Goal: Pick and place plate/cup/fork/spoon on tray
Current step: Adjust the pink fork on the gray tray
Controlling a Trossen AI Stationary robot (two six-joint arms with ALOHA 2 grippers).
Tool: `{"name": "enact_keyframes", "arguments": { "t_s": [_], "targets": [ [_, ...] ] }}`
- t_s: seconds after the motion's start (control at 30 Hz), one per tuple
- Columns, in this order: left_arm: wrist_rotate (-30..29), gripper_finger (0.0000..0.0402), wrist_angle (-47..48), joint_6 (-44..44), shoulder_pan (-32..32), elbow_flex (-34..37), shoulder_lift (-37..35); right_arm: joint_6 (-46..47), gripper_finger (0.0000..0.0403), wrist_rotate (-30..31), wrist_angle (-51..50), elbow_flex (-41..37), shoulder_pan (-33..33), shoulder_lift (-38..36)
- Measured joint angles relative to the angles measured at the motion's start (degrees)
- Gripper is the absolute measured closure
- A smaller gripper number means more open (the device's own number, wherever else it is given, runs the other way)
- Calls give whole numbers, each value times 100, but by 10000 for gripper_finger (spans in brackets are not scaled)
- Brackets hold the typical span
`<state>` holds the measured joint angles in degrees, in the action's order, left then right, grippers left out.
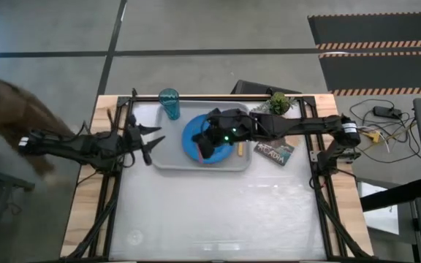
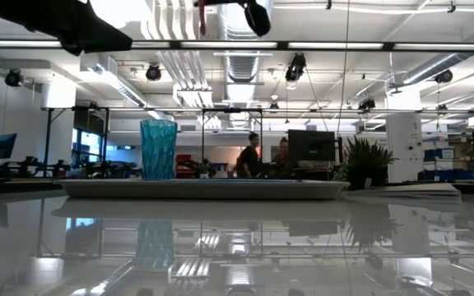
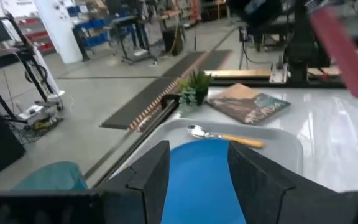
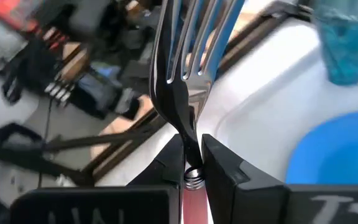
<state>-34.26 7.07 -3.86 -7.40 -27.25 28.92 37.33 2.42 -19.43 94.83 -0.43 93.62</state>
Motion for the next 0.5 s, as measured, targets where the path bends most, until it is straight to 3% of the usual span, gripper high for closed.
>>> {"name": "enact_keyframes", "arguments": {
  "t_s": [0.27, 0.5],
  "targets": [
    [33, 256, 2, 0, -7, 356, -736, 1272, 375, 176, 33, 388, -356, 683],
    [83, 256, -9, -246, -9, 397, -1104, 1860, 375, 159, -22, 954, -713, 1595]
  ]
}}
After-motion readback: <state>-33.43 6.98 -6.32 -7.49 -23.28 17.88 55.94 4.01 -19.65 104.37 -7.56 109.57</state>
